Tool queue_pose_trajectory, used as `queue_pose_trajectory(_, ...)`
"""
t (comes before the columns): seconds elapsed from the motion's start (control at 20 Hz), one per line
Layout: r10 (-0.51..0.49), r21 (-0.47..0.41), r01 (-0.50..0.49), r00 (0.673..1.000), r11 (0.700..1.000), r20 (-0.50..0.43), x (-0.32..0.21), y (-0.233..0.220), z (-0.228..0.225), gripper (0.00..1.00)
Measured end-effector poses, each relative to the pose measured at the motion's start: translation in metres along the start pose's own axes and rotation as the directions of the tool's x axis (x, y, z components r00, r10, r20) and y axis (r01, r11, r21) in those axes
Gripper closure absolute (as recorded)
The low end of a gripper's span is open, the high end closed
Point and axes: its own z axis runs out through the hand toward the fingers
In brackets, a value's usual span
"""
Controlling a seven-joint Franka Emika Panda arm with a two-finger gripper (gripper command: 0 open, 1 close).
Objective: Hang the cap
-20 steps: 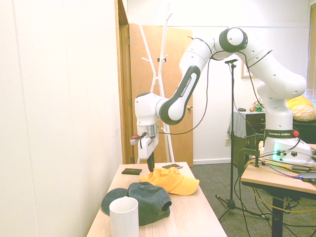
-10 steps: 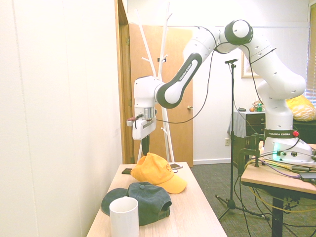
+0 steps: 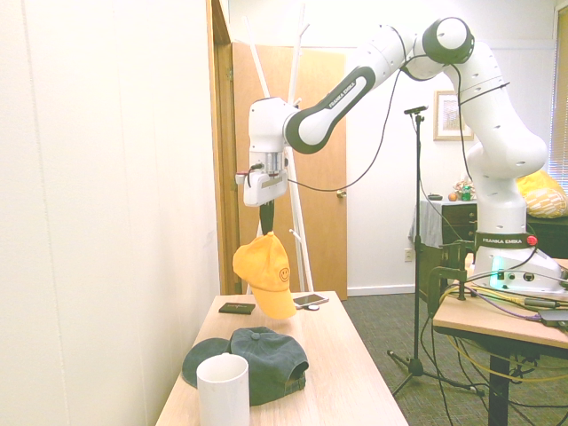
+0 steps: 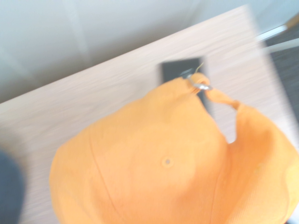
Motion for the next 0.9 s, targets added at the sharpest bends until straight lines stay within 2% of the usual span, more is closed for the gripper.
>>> queue_pose_trajectory(0.2, 0.042, -0.036, -0.046, 0.993, 0.998, -0.112, 0.048, 0.037, -0.052, 1.0)
queue_pose_trajectory(0.35, 0.053, -0.085, -0.074, 0.974, 0.994, -0.219, 0.078, 0.069, -0.086, 1.0)
queue_pose_trajectory(0.6, -0.02, -0.211, -0.068, 0.921, 0.975, -0.389, 0.092, 0.105, -0.117, 1.0)
queue_pose_trajectory(0.9, -0.11, -0.321, -0.089, 0.828, 0.943, -0.551, 0.101, 0.136, -0.174, 1.0)
